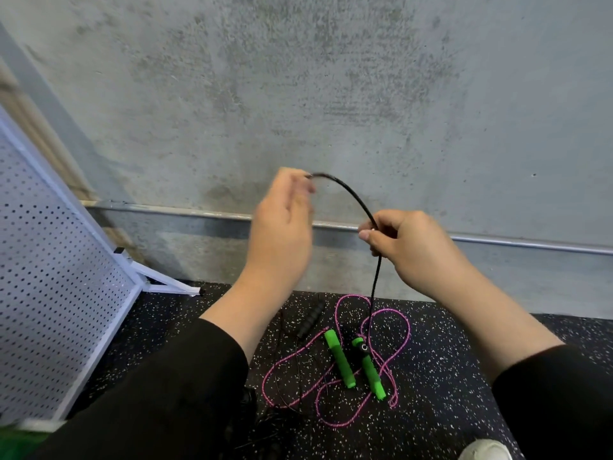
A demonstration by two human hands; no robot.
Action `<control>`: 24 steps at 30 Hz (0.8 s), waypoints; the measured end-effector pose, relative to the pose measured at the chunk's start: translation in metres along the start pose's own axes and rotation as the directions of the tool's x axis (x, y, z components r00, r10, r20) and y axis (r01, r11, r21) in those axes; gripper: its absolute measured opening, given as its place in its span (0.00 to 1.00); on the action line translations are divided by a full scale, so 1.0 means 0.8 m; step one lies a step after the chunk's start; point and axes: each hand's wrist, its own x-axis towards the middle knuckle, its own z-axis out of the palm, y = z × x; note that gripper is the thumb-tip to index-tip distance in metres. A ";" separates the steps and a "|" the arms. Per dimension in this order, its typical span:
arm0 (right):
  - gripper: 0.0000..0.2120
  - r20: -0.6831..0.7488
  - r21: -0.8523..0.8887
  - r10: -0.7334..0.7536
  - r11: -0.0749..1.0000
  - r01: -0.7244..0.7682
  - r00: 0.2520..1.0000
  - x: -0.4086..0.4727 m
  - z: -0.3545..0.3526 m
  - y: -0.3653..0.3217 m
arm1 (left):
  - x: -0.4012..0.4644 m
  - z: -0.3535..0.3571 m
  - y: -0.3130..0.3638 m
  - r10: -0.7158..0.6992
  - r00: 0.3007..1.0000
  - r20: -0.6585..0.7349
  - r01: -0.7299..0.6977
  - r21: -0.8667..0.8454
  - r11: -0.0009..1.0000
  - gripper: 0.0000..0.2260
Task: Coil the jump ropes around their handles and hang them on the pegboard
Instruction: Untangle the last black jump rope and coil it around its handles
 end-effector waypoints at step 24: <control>0.07 0.029 -0.011 0.045 0.999 -0.045 0.999 0.001 0.008 0.000 | -0.006 0.006 -0.005 0.034 0.987 0.158 -0.067 0.209 0.976 0.09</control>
